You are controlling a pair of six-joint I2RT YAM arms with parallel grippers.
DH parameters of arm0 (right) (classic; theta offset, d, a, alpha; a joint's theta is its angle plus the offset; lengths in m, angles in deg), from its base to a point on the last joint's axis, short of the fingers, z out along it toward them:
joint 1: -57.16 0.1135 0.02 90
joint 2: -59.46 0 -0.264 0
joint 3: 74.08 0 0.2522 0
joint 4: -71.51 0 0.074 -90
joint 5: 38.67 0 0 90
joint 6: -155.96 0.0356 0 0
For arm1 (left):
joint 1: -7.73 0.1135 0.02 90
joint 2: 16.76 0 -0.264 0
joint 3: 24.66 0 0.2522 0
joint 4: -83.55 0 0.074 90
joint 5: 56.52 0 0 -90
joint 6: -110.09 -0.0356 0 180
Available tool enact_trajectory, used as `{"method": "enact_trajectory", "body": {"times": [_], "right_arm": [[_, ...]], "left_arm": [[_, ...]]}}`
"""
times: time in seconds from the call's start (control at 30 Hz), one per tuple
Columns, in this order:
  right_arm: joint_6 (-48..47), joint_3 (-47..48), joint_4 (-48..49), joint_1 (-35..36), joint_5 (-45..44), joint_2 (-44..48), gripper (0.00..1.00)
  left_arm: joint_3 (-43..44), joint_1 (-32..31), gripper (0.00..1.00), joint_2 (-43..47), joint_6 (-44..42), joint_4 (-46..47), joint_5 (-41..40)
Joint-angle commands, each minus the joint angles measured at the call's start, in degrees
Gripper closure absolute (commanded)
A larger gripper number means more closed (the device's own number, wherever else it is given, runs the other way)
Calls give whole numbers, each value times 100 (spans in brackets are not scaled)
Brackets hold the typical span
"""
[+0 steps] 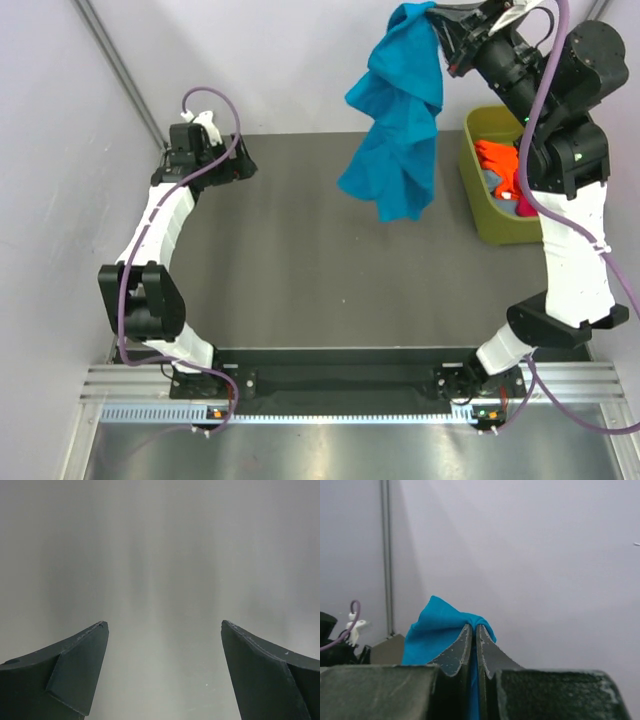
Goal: Fold and stack the t-shirts
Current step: Move the tshirt to the center of the board
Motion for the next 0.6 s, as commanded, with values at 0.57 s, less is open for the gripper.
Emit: {"method": "enact_trajectory", "body": {"times": [0.57], "right_arm": [[335,-3085,541,258,848,-415,100]], "left_arm": [[-194,416,1,928,-295,-207,1059]]}}
